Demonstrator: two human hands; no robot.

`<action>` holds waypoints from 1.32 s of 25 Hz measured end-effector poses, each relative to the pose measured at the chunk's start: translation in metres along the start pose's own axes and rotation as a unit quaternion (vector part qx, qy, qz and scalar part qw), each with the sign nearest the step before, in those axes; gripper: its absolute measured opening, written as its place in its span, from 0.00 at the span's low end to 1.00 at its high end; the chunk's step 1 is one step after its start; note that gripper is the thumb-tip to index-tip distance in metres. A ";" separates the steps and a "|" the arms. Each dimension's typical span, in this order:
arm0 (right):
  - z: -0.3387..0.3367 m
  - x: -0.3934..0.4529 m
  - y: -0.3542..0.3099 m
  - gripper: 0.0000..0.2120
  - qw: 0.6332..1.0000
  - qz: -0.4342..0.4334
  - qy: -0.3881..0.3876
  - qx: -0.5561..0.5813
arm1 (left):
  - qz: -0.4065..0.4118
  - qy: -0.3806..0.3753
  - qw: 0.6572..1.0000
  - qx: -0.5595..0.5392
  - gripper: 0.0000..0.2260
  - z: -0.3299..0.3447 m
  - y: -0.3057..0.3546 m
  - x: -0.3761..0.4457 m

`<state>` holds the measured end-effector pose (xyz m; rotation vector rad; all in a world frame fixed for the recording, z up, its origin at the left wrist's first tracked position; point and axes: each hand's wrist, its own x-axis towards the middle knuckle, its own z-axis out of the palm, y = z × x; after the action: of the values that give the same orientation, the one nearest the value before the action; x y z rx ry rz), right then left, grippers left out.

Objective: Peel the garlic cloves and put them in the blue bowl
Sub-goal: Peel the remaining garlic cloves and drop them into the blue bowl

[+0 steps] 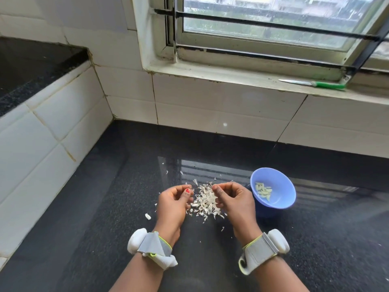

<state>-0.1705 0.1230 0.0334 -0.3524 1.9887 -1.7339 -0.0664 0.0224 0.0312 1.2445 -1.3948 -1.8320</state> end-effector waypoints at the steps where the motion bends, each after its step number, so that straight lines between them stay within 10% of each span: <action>1: -0.005 0.004 0.003 0.04 0.999 -0.001 0.007 -0.047 | 0.031 0.002 0.998 0.055 0.05 -0.008 -0.003 0.005; 7: 0.000 0.000 0.011 0.09 0.931 -0.193 -0.020 -0.310 | 0.136 0.034 0.963 0.229 0.07 -0.025 -0.003 0.008; 13: 0.027 0.000 0.014 0.06 0.736 -0.412 -0.121 -0.523 | 0.163 0.048 0.948 0.270 0.07 -0.031 0.001 0.001; 17: 0.034 -0.003 0.010 0.07 0.703 -0.427 -0.115 -0.558 | 0.155 0.052 0.953 0.255 0.05 -0.030 -0.001 0.003; 23: 0.027 -0.013 -0.016 0.13 0.963 -0.156 -0.100 -0.195 | 0.042 -0.051 0.998 0.019 0.04 -0.016 0.005 -0.005; 33: 0.013 -0.013 -0.025 0.15 0.991 0.008 -0.122 0.046 | -0.013 -0.051 0.996 -0.073 0.02 0.001 0.009 -0.008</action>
<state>-0.1557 0.1140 0.0590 -0.4913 1.7275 -1.6782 -0.0652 0.0267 0.0428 1.1143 -1.2757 -2.0018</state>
